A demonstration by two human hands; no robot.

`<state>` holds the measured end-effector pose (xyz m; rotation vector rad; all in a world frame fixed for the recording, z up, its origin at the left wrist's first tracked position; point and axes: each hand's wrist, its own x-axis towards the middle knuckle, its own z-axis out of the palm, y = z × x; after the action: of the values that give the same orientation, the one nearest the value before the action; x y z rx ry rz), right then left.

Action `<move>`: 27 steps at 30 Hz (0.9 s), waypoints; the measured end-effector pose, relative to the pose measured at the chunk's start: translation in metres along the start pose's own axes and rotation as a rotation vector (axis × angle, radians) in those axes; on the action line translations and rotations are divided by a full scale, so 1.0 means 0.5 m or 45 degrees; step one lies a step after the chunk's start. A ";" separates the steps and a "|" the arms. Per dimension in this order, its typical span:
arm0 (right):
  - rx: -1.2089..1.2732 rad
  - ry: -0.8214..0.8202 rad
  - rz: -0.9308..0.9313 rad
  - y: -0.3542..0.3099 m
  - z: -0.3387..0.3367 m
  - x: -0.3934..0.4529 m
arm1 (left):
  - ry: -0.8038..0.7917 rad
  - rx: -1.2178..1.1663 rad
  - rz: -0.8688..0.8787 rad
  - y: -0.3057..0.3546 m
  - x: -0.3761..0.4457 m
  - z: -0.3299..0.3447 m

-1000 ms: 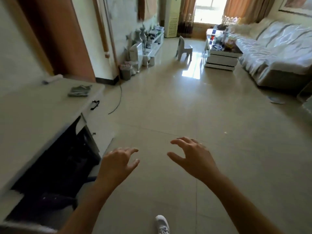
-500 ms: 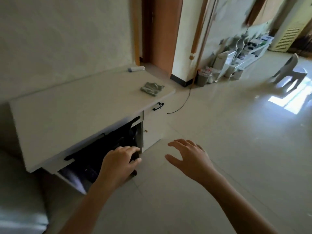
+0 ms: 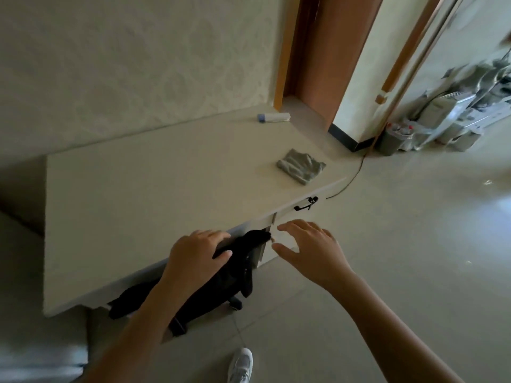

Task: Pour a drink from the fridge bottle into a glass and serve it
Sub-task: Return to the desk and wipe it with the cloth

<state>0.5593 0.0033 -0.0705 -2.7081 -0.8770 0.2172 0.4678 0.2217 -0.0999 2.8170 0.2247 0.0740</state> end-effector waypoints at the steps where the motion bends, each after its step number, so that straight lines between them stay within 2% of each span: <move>1: 0.001 -0.007 0.003 0.006 0.000 0.031 | -0.001 0.008 -0.008 -0.011 0.029 -0.003; 7: 0.005 -0.055 0.013 0.070 0.012 0.195 | -0.020 -0.003 -0.071 -0.062 0.171 0.015; 16: 0.020 -0.164 0.049 0.201 0.076 0.480 | -0.158 -0.031 -0.247 -0.090 0.367 0.093; 22: -0.021 -0.134 0.237 0.308 0.128 0.657 | -0.211 -0.064 -0.325 -0.091 0.492 0.147; 27: -0.077 -0.207 0.348 0.381 0.179 0.740 | -0.266 -0.079 -0.375 -0.093 0.557 0.189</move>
<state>0.9410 0.0950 -0.2352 -2.8933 -0.5575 0.4807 0.7430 0.2818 -0.1966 2.6719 0.5723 -0.2725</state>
